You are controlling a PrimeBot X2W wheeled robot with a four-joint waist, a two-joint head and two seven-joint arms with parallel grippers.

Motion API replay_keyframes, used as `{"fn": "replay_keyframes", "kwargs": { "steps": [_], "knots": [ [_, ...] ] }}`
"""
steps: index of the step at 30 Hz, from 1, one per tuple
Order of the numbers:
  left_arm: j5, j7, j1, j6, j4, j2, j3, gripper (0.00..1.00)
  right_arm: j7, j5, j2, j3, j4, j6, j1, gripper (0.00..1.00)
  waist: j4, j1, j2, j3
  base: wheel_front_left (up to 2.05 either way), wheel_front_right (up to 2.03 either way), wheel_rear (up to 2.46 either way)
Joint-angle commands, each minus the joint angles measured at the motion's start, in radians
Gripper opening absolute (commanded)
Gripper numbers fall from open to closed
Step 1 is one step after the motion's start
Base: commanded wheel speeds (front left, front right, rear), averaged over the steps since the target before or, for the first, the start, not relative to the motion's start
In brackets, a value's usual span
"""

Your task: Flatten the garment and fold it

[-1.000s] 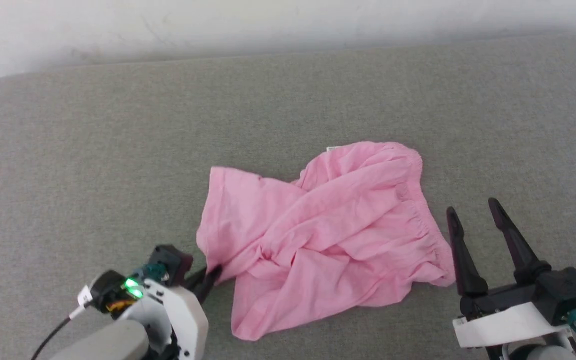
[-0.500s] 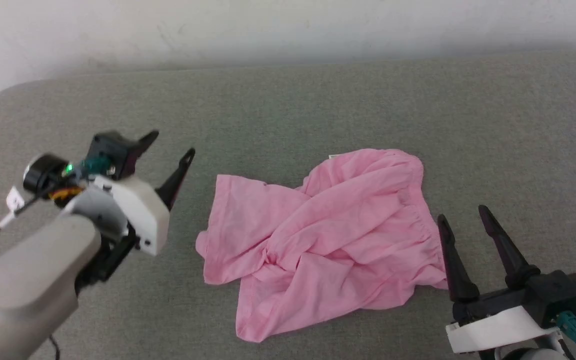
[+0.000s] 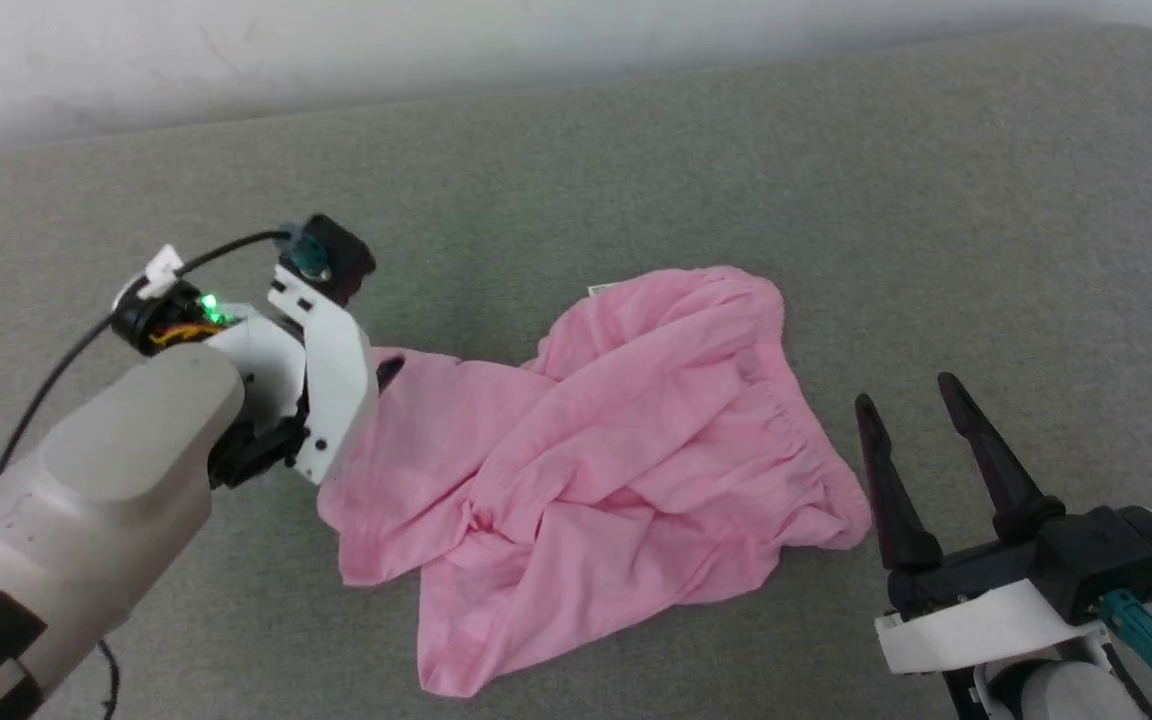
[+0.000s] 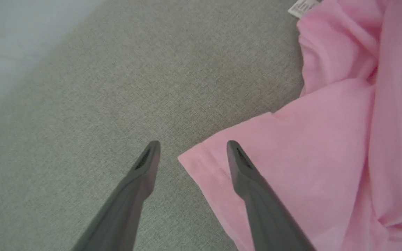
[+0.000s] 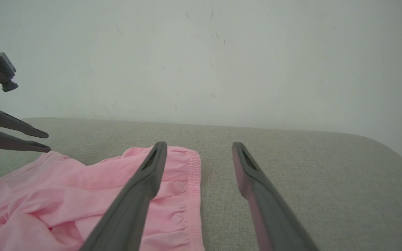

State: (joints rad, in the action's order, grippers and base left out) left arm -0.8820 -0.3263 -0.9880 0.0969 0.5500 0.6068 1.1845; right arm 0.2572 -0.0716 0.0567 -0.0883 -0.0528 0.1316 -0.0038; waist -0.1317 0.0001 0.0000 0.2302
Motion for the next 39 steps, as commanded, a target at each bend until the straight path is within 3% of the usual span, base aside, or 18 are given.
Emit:
{"fn": "replay_keyframes", "kwargs": {
  "steps": [1, 8, 9, 10, 11, 15, 20, 30, 31, 32, 39],
  "knots": [
    [-0.007, -0.039, -0.010, 0.014, 0.040, -0.010, 0.023, 1.00, 0.005, -0.002, -0.003, -0.001, 0.001, -0.001, -0.017, 1.00, -0.032, -0.0001, 0.0000, 0.026, 0.00, 0.00, 0.00],
    [-0.037, -0.077, 0.029, 0.033, 0.094, -0.036, 0.067, 1.00, 0.005, -0.005, -0.005, 0.015, 0.005, -0.001, -0.013, 1.00, -0.043, -0.0001, 0.0000, 0.023, 0.00, 0.00, 0.00],
    [-0.035, -0.065, 0.032, 0.033, 0.077, -0.032, 0.072, 0.79, 0.005, -0.005, -0.005, 0.019, 0.004, -0.001, -0.009, 1.00, -0.037, -0.0001, 0.0000, 0.020, 0.00, 0.00, 0.00],
    [-0.028, -0.034, 0.028, 0.033, 0.063, -0.023, 0.074, 0.15, 0.005, -0.005, -0.006, 0.020, 0.004, -0.001, -0.006, 1.00, -0.031, -0.0001, 0.0000, 0.016, 0.00, 0.00, 0.00],
    [-0.020, 0.000, 0.024, 0.033, 0.051, -0.014, 0.075, 0.00, 0.005, -0.004, -0.006, 0.021, 0.004, -0.001, -0.005, 1.00, -0.025, -0.0001, 0.0000, 0.011, 0.00, 0.00, 0.00],
    [0.006, 0.189, 0.002, 0.021, 0.000, 0.019, 0.028, 0.00, 0.005, -0.002, -0.006, 0.028, 0.000, -0.001, 0.000, 1.00, 0.010, -0.0001, 0.0000, -0.013, 0.00, 0.00, 0.00],
    [0.017, 0.361, 0.059, -0.079, -0.136, 0.079, -0.034, 0.00, 0.005, -0.007, -0.006, 0.044, 0.000, -0.001, 0.028, 1.00, 0.067, -0.0001, 0.0000, -0.052, 0.00, 0.00, 0.00],
    [-0.037, 0.308, 0.166, -0.143, -0.283, 0.170, -0.025, 0.00, 0.005, 0.005, -0.006, 0.020, 0.007, -0.001, 0.027, 1.00, 0.112, -0.0001, 0.0000, -0.075, 0.00, 0.00, 0.00],
    [-0.035, 0.299, 0.158, -0.148, -0.288, 0.173, -0.026, 0.31, 0.005, 0.006, -0.005, 0.021, 0.006, -0.001, 0.025, 1.00, 0.110, -0.0001, 0.0000, -0.075, 0.00, 0.00, 0.00],
    [-0.028, 0.293, 0.145, -0.152, -0.291, 0.174, -0.028, 1.00, 0.005, 0.006, -0.004, 0.023, 0.005, -0.001, 0.024, 1.00, 0.108, -0.0001, 0.0000, -0.074, 0.00, 0.00, 0.00],
    [0.009, 0.187, -0.018, -0.118, -0.247, 0.141, -0.030, 1.00, 0.005, 0.002, -0.004, 0.036, 0.007, -0.001, 0.034, 1.00, 0.084, -0.0001, 0.0000, -0.068, 0.00, 0.00, 0.00]
  ]
}}
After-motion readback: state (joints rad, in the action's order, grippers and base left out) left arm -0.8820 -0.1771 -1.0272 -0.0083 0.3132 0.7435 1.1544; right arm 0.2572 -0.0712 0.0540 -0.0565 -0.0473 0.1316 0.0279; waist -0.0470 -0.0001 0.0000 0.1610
